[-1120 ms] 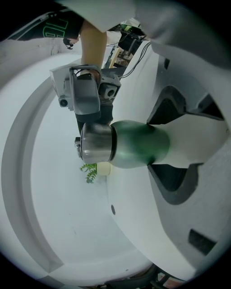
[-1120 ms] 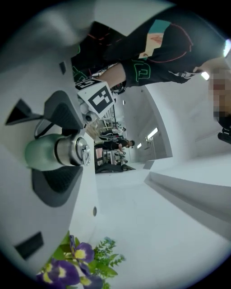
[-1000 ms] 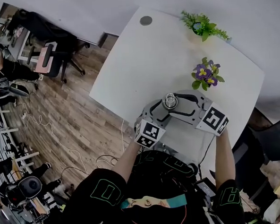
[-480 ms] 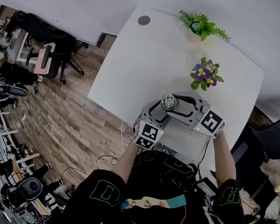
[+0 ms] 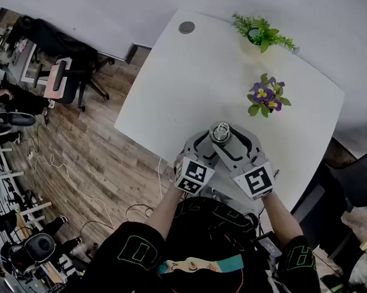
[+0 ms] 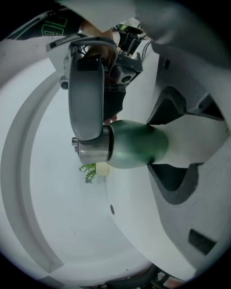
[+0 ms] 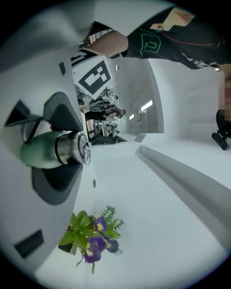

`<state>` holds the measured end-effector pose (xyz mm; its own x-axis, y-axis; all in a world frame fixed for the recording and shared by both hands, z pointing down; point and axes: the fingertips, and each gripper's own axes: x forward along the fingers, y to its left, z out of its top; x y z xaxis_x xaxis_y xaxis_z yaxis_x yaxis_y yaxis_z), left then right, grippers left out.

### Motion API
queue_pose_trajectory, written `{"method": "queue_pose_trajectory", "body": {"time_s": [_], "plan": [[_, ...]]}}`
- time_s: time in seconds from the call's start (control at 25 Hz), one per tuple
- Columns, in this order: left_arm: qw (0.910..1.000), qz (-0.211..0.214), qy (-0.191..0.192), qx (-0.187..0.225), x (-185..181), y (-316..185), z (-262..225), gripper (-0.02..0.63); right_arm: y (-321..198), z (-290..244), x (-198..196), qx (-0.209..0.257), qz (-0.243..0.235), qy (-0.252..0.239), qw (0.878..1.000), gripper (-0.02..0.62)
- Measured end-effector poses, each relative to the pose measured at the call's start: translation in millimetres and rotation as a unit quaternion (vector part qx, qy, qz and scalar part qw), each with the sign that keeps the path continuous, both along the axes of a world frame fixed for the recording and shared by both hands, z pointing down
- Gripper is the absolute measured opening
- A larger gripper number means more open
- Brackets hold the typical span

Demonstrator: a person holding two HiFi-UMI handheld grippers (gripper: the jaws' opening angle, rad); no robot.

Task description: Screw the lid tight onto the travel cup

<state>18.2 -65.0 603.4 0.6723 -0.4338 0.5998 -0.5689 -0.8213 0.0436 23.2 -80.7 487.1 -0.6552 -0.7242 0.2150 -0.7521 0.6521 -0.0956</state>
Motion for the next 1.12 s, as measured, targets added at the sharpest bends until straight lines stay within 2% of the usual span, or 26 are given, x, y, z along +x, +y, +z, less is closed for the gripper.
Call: {"method": "queue_pose_trajectory", "body": {"time_s": [0.08,0.16,0.24,0.36,0.6,0.72,0.8,0.96,1.12], "plan": [[1.0,-0.001,-0.001,0.0,-0.3,0.3,-1.0,0.276,0.0,-0.4,0.7,0.005,0.057,-0.002,0.998,0.233],[1.0,-0.001,-0.001,0.0,-0.3,0.4,-1.7,0.276,-0.4,-0.8,0.7,0.009,0.091,-0.005,0.996,0.233],[1.0,-0.002,0.0,0.0,-0.5,0.1,-1.6,0.276,-0.7,-0.8,-0.2,0.002,0.097,-0.005,0.995,0.235],[1.0,-0.003,-0.001,-0.001,-0.9,0.1,-0.3,0.275,-0.3,-0.1,-0.5,-0.013,0.077,-0.011,0.997,0.236],[1.0,0.001,-0.005,-0.003,-1.0,0.2,1.3,0.272,0.1,-0.8,2.6,-0.022,-0.001,-0.017,1.0,0.254],[1.0,0.003,-0.005,-0.004,-0.6,0.0,1.9,0.27,-0.6,-0.6,4.6,-0.001,-0.069,0.015,0.998,0.268],[1.0,0.004,-0.006,-0.004,-1.2,0.2,1.4,0.269,0.6,-1.7,3.3,0.009,-0.119,0.037,0.992,0.267],[0.9999,0.006,-0.008,-0.006,-1.2,1.0,3.1,0.268,1.2,-4.6,0.3,0.001,-0.198,0.048,0.979,0.259],[0.9999,0.008,-0.009,-0.008,-1.5,0.1,4.5,0.267,1.8,-0.8,-2.9,-0.012,-0.28,0.072,0.957,0.249]]}}
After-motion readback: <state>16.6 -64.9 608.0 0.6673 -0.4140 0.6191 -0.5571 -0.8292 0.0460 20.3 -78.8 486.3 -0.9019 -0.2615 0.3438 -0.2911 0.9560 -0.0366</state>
